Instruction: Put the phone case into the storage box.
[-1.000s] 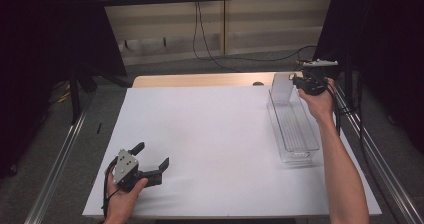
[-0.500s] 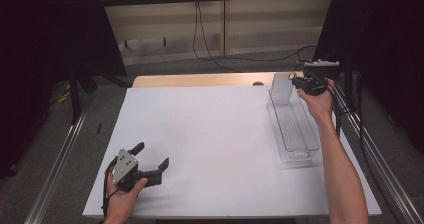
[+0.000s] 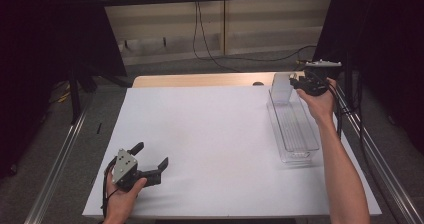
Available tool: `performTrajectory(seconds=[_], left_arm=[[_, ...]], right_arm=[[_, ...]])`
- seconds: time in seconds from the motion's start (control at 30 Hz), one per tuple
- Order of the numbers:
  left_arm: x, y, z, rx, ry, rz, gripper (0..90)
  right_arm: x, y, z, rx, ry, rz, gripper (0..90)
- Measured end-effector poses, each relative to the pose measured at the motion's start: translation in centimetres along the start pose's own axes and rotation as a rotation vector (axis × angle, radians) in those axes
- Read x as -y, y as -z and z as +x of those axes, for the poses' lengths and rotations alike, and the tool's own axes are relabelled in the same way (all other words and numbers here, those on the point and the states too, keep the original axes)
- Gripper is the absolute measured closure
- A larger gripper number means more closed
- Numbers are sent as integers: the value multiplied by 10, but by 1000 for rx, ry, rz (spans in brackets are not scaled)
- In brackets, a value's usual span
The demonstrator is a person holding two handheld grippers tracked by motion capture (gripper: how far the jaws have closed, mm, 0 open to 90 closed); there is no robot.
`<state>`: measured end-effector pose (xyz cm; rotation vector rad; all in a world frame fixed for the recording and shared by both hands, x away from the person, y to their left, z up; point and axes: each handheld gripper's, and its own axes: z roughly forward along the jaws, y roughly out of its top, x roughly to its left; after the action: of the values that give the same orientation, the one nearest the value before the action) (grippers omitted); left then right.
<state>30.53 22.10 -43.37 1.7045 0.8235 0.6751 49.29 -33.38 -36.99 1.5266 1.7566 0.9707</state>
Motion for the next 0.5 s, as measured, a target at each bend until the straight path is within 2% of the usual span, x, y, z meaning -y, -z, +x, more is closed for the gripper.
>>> performTrajectory(seconds=[0.07,0.23,0.33,0.5], left_arm=[[0,0,1,7,-6,3,36],[0,0,0,10,-7,2,36],[0,0,0,9,2,1,36],[0,0,1,7,3,-1,35]], right_arm=[[1,0,1,3,14,4,596],[1,2,2,-1,9,4,536],[1,2,2,-3,6,6,533],[3,4,1,-8,-1,0,443]])
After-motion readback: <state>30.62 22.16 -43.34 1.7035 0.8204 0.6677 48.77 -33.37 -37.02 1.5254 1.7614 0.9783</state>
